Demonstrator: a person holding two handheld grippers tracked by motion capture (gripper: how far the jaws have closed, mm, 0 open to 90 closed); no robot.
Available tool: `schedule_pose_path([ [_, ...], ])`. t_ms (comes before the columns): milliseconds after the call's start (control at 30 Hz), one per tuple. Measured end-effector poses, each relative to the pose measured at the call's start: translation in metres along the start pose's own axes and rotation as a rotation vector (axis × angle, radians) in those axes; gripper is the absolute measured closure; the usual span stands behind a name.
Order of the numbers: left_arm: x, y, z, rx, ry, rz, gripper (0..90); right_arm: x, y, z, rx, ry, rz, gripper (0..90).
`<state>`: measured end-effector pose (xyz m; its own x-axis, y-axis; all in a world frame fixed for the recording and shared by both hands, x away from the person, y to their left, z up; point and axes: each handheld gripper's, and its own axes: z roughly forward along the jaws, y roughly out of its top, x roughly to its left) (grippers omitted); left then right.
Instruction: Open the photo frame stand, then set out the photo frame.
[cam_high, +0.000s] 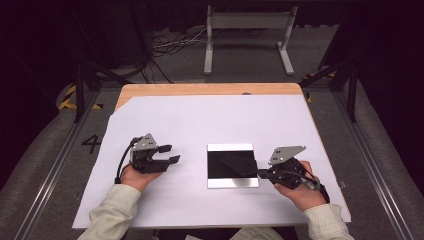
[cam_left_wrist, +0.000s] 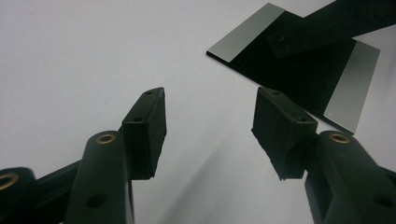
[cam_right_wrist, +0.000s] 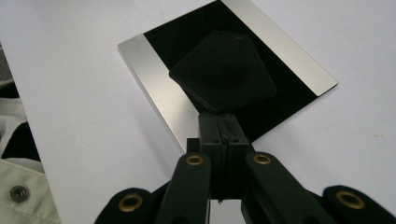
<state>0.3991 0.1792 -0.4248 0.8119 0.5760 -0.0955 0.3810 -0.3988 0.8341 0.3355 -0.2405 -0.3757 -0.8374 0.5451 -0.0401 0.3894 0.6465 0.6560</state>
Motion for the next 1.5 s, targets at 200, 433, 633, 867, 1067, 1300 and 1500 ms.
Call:
schedule_pose_path([
  [200,-0.001,0.0,0.001,0.005,-0.003,-0.005,44.9,-0.001,0.001,-0.003,-0.061,0.002,0.023,90.0],
  [433,-0.001,0.001,0.001,0.006,-0.004,0.004,44.8,0.0,0.002,-0.005,-0.094,-0.009,0.036,90.0],
  [633,-0.001,0.003,0.004,0.002,-0.007,0.006,44.7,-0.001,0.0,-0.008,-0.07,-0.004,0.043,89.9],
  [867,-0.001,0.004,0.007,0.006,-0.016,0.005,44.7,-0.006,-0.004,-0.018,-0.053,-0.025,0.076,89.8],
  [1067,0.0,0.003,0.007,0.006,-0.013,0.0,44.7,-0.01,-0.002,-0.023,-0.049,-0.037,0.103,89.7],
  [1300,0.0,0.003,0.008,0.012,-0.017,-0.001,44.7,-0.022,0.0,-0.027,-0.049,-0.05,0.159,88.7],
  [1500,0.0,0.002,0.007,0.01,-0.011,-0.003,44.7,-0.03,0.004,-0.03,-0.041,-0.049,0.19,86.8],
])
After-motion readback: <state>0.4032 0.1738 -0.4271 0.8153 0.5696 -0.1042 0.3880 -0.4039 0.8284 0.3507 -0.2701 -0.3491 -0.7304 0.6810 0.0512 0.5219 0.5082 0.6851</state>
